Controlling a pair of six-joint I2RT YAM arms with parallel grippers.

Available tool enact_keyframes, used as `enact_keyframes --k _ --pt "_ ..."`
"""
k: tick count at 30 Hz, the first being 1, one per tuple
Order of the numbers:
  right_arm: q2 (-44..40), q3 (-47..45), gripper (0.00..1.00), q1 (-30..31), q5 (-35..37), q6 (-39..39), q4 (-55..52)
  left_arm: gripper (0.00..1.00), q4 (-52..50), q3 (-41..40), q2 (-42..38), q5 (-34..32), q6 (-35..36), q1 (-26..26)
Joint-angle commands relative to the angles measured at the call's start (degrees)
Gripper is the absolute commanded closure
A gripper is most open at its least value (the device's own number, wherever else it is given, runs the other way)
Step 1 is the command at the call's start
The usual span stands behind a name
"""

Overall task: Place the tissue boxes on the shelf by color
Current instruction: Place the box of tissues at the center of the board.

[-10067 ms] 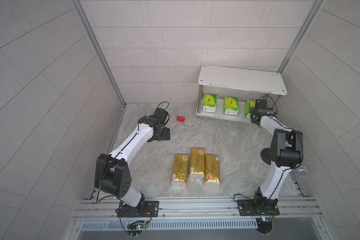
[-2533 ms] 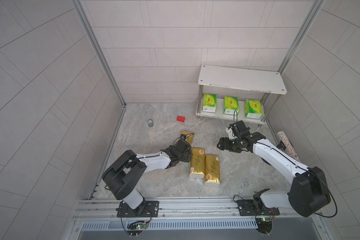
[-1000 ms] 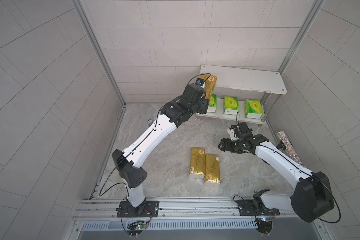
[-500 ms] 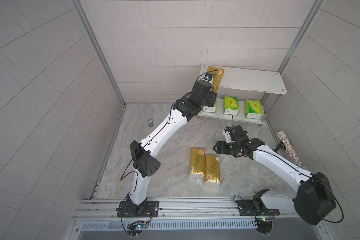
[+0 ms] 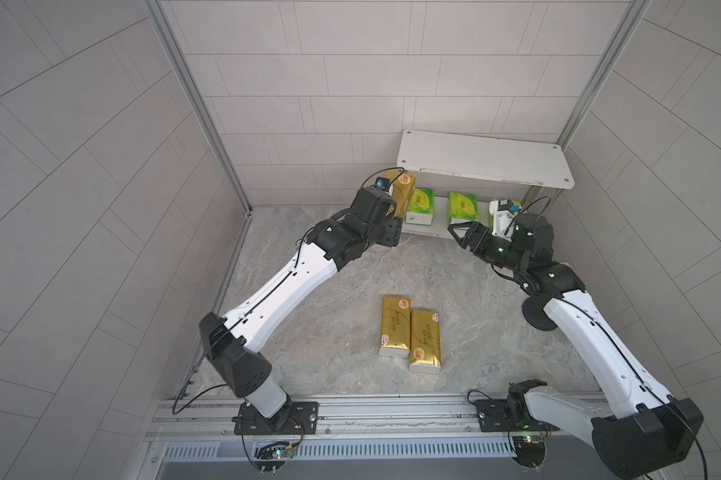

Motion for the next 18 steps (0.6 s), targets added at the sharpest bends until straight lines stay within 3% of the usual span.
enact_keyframes --k 1,5,11,18 --pt "1.64 1.26 0.17 2.52 -3.47 1.88 -0.52 0.29 -8.81 -4.53 -3.31 -7.41 -8.94 -0.05" --pt "1.09 -0.83 0.17 4.78 0.78 -3.55 -6.46 0.29 -10.14 -18.04 -7.50 -11.50 -15.42 0.21" --pt "1.75 -4.48 0.17 8.95 6.04 -9.51 -12.11 0.30 2.96 -35.05 -8.20 -11.75 -20.60 0.96" --pt "4.69 -5.71 0.18 11.99 8.42 -11.72 -12.98 0.30 6.09 -35.35 1.48 -17.45 -28.67 0.99"
